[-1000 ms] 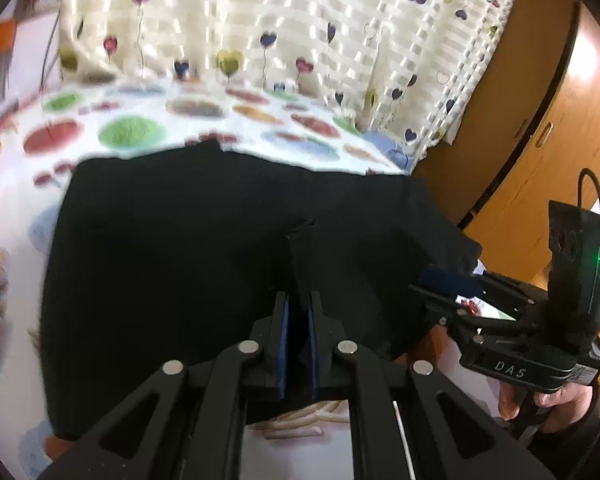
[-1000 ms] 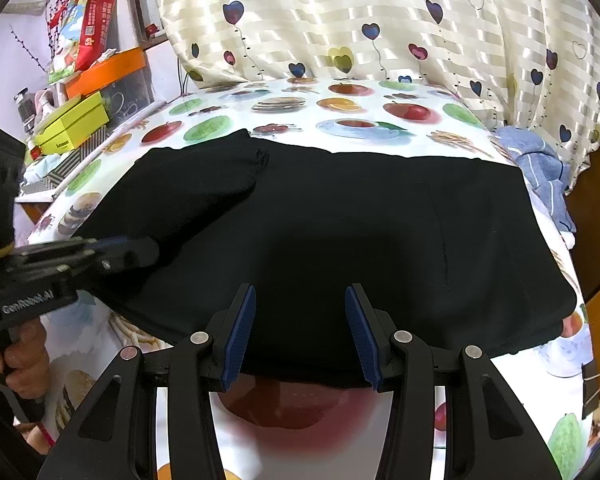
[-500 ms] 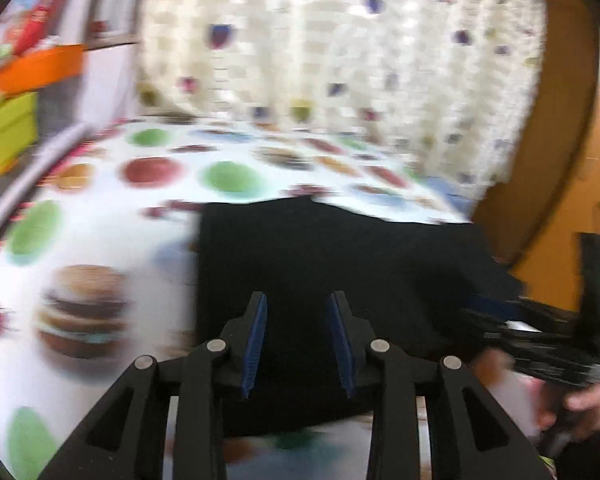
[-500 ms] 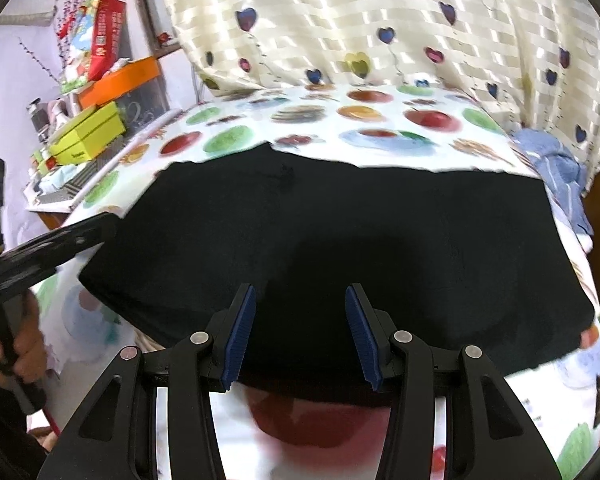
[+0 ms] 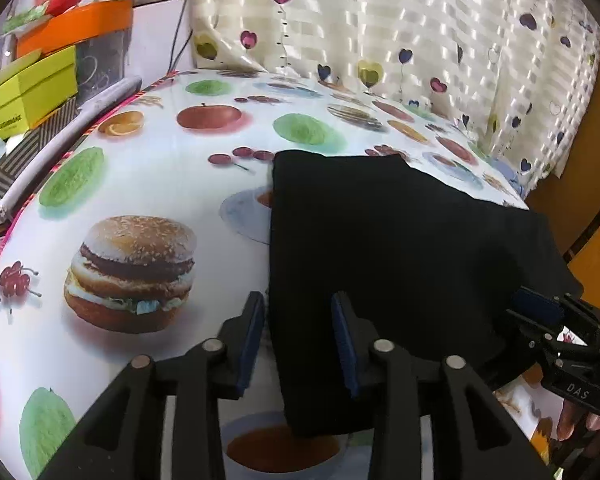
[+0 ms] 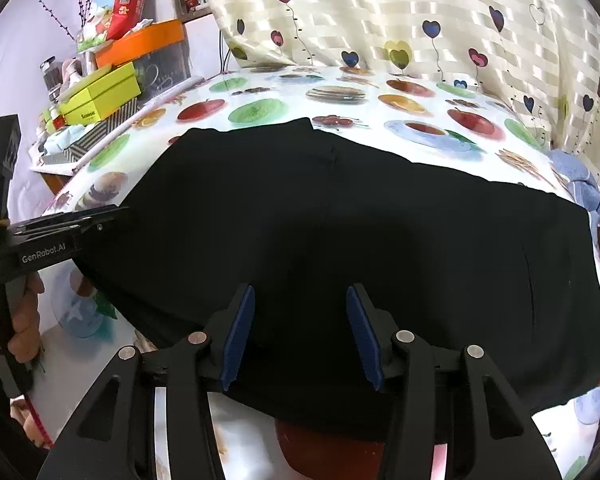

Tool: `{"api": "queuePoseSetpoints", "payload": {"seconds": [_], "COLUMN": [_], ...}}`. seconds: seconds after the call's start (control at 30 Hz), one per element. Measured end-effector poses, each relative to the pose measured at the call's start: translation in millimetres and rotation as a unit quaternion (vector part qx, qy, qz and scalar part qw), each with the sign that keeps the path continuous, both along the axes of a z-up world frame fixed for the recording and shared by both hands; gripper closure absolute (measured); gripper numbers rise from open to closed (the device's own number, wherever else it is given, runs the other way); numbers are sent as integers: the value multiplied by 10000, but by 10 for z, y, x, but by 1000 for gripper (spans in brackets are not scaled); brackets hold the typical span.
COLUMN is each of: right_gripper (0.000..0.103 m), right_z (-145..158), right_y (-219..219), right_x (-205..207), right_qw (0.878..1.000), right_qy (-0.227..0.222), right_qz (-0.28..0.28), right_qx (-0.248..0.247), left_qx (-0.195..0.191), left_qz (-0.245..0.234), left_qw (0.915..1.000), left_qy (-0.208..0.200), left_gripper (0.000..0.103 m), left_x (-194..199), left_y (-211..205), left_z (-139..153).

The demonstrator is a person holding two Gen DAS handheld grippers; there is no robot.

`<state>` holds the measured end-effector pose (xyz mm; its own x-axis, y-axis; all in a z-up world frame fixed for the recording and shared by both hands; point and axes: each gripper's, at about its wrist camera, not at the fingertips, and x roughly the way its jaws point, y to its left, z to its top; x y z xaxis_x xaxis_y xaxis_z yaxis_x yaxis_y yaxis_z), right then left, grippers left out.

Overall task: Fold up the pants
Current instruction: 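Hold the pants end with the left tool while the right tool moves over the pants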

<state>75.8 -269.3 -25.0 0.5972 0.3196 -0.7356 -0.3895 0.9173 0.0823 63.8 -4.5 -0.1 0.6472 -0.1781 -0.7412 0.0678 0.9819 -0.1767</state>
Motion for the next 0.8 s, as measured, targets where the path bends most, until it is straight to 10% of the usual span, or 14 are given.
{"api": "queuePoseSetpoints", "payload": {"seconds": [0.2,0.4,0.8], "right_gripper": [53,52,47], "right_z": [3,10,8], "right_y": [14,39,206], "right_x": [-11,-11,-216], "right_qw": [10000,9999,9998], "right_qy": [-17,-19,-42], "right_qz": [-14,-69,54], "right_qx": [-75,-100,-163], "left_qx": [402,642,708], "left_qz": [-118,-335,-261], "left_qw": [9991,9973,9970], "left_qy": [9,-71,-144], "left_gripper": [52,85,93], "left_x": [7,-37,-265], "left_y": [-163,-295,-43], "left_z": [0,40,77]}}
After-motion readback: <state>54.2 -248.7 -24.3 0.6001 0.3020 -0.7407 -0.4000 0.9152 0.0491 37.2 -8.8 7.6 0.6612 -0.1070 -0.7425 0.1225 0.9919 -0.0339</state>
